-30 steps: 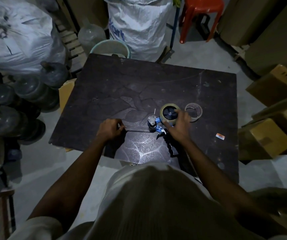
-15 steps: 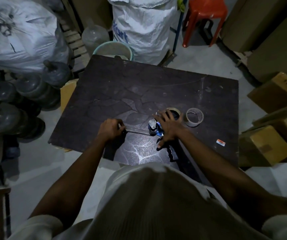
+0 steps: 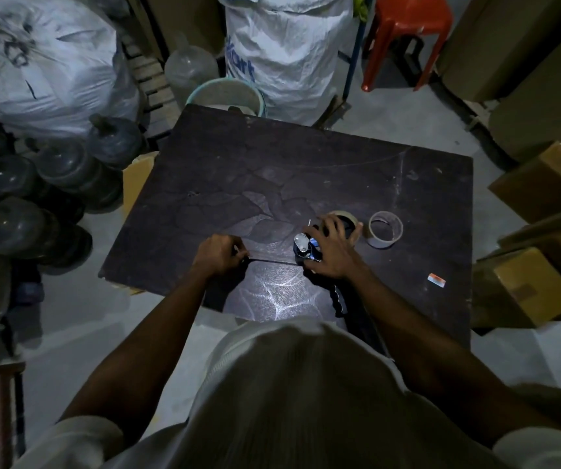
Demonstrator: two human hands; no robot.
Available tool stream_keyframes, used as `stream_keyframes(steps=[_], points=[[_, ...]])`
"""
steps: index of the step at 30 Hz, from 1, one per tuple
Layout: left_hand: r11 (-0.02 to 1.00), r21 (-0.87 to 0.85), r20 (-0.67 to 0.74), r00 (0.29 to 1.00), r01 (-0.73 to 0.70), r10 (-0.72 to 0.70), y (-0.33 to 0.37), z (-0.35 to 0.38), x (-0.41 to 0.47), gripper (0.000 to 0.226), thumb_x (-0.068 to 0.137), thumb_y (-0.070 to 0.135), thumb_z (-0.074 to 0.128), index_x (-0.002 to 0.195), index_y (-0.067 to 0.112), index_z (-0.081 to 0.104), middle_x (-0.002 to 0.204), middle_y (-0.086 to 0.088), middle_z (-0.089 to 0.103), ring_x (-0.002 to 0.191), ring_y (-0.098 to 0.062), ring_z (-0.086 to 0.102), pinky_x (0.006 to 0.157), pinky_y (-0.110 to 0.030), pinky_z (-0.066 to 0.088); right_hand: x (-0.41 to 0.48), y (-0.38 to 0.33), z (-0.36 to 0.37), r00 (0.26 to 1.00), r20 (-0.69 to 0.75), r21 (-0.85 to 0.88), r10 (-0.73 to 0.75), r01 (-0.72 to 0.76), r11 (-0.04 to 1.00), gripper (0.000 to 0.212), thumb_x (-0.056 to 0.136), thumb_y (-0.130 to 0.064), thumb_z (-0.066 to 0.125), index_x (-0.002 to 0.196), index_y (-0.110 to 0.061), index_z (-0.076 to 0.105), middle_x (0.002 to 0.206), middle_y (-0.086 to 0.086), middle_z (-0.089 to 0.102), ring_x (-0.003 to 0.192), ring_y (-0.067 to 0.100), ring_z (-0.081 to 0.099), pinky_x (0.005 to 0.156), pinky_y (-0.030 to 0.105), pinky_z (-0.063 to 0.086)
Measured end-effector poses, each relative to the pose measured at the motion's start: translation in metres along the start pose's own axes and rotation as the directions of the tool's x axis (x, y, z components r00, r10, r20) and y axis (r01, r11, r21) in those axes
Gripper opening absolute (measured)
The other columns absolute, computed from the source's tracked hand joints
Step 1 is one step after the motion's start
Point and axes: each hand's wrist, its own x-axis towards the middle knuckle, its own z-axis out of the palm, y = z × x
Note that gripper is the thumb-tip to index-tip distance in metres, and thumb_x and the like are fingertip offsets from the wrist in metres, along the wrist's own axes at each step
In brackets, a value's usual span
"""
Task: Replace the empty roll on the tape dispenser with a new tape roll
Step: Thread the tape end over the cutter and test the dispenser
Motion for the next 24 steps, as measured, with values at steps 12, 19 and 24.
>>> stream_keyframes(steps=[12, 19, 24], points=[[0.998, -0.001, -0.005, 0.998, -0.056, 0.056, 0.002, 0.0, 0.016, 0.022, 0.095, 0.037, 0.068, 0.105, 0.018, 0.075, 0.099, -0.015, 0.077, 0.098, -0.035, 0.07, 0.077, -0.036, 0.052, -0.065, 0.007, 0.022, 0.867, -0.215, 0.409, 0.449, -0.337, 0.848, 0.127, 0.052, -0.064, 0.093, 0.152, -0.024, 0.026, 0.151, 0.01, 0.026, 0.142, 0.029, 0.029, 0.117, 0.049, 0.03], [0.974, -0.194, -0.119, 0.988, -0.117, 0.096, 0.003, 0.006, 0.019, 0.017, 0.092, 0.019, 0.07, 0.108, 0.014, 0.072, 0.08, -0.017, 0.077, 0.077, -0.034, 0.073, 0.065, -0.031, 0.05, -0.06, 0.011, 0.041, 0.758, 0.398, 0.817, 0.517, -0.55, 0.176, 0.096, 0.054, -0.031, 0.099, 0.13, 0.001, 0.05, 0.1, 0.025, 0.073, 0.074, 0.028, 0.07, 0.066, 0.044, 0.059], [0.82, -0.558, 0.121, 0.99, 0.128, -0.073, 0.012, 0.005, 0.02, 0.023, 0.094, -0.013, 0.059, 0.079, 0.001, 0.068, 0.092, -0.031, 0.074, 0.046, -0.016, 0.068, 0.047, -0.028, 0.06, -0.062, 0.002, 0.026, 0.757, 0.509, 0.827, 0.41, -0.562, 0.012, 0.04, 0.075, -0.003, 0.077, 0.112, 0.003, 0.063, 0.083, 0.026, 0.059, 0.053, 0.027, 0.055, 0.054, 0.036, 0.045]])
